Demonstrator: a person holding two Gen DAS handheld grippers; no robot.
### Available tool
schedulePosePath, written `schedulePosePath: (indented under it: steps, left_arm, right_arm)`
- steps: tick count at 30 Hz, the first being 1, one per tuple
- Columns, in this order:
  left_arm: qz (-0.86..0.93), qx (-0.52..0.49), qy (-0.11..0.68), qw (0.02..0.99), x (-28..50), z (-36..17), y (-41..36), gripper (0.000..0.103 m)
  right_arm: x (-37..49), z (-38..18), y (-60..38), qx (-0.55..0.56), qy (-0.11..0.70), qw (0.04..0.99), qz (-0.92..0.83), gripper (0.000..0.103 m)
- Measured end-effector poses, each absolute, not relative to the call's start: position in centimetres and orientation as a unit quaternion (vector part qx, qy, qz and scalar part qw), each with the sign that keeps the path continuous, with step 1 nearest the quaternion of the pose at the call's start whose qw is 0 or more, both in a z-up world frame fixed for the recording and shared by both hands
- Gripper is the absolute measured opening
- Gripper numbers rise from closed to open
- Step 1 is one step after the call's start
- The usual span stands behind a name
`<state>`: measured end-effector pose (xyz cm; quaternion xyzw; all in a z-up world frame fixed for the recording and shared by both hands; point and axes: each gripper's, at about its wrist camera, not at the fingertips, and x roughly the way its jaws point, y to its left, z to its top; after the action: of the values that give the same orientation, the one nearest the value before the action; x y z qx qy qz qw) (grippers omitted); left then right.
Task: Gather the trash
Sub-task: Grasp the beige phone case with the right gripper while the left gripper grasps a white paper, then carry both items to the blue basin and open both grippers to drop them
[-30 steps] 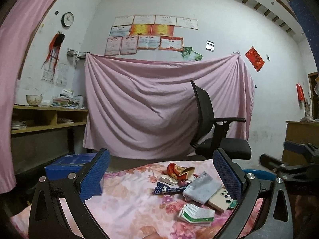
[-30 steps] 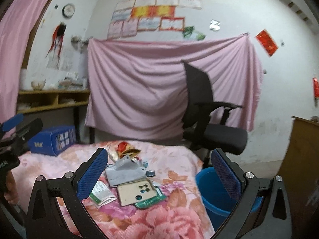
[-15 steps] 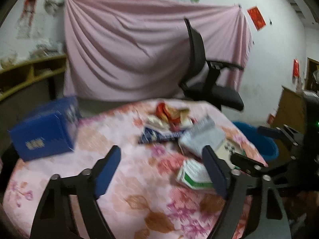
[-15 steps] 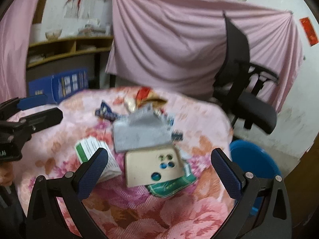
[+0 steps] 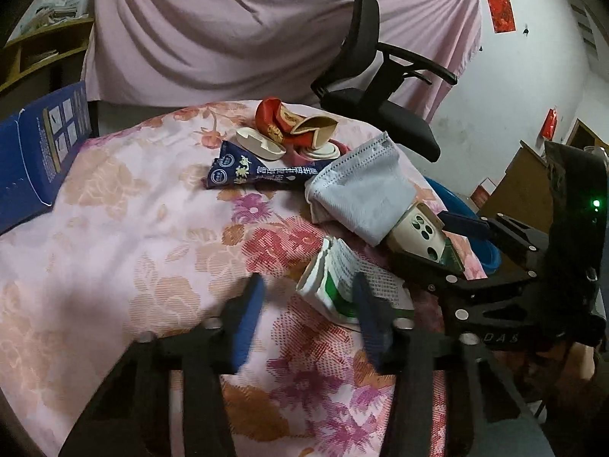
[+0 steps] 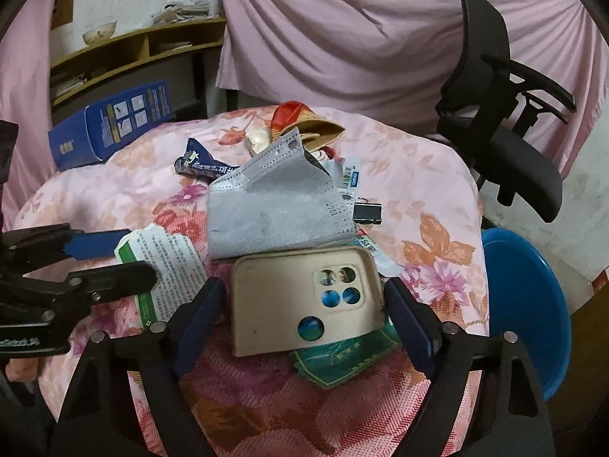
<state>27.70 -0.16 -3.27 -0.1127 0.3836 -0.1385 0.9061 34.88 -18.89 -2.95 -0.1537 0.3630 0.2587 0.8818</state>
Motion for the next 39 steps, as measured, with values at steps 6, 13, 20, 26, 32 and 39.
schedulePosePath:
  steps: [6, 13, 20, 26, 32, 39]
  left_arm:
    - [-0.145, -0.125, 0.381, 0.905, 27.8, -3.1, 0.0, 0.018]
    - [-0.136, -0.094, 0.324, 0.931, 26.0, -1.3, -0.9, 0.006]
    - [-0.122, -0.063, 0.220, 0.966, 22.9, 2.2, -3.1, 0.005]
    - [-0.136, -0.059, 0.134, 0.980, 21.5, 5.1, -5.7, 0.005]
    - [-0.174, -0.049, 0.078, 0.980, 22.0, 7.3, -9.9, 0.005]
    - [-0.230, -0.050, 0.071, 0.969, 25.2, 8.4, -16.6, 0.005]
  right_arm:
    - [34.6, -3.0, -18.5, -0.166, 0.360, 0.881, 0.259, 0.079]
    - [33.5, -1.6, -20.3, -0.126, 0.319, 0.901, 0.264, 0.078]
    - [31.3, 1.2, -24.2, -0.046, 0.219, 0.941, 0.255, 0.079]
    - [29.4, 3.6, -27.5, 0.004, 0.129, 0.969, 0.212, 0.079]
    - [28.0, 6.1, -32.5, 0.042, 0.043, 0.990, 0.129, 0.079]
    - [28.9, 6.3, -39.1, 0.089, 0.022, 0.995, 0.041, 0.079]
